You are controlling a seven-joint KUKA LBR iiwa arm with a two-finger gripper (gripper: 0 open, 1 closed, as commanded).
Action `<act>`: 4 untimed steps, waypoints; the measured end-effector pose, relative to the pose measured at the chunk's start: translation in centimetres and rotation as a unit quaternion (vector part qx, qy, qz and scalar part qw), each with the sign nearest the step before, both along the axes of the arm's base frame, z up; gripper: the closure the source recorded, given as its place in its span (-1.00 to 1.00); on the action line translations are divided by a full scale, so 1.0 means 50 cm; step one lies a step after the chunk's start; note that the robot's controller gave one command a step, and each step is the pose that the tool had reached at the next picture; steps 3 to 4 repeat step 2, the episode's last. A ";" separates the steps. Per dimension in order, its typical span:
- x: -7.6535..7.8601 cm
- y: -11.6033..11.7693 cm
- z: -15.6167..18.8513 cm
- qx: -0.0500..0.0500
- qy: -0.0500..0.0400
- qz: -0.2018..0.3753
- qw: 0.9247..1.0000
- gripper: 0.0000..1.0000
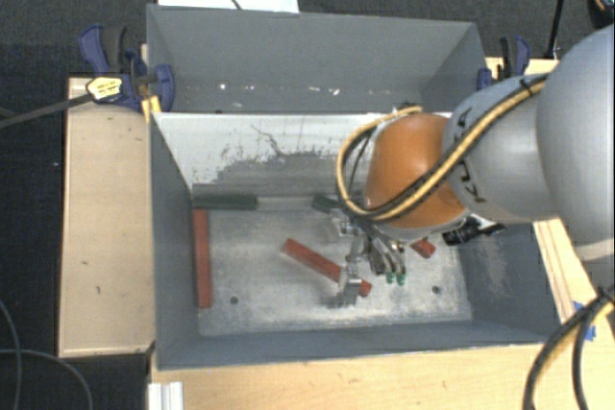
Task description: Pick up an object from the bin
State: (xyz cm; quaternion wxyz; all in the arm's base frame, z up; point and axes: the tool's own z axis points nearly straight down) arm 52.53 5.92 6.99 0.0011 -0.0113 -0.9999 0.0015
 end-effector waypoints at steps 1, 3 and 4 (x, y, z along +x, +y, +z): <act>0.002 0.011 0.001 0.002 -0.002 0.001 1.000 1.00; 0.015 -0.019 0.281 0.002 -0.007 0.046 0.999 1.00; 0.015 -0.019 0.281 0.002 -0.007 0.046 0.999 1.00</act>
Offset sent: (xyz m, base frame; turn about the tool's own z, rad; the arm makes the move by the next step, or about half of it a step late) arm 0.0000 0.0000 0.0000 0.0000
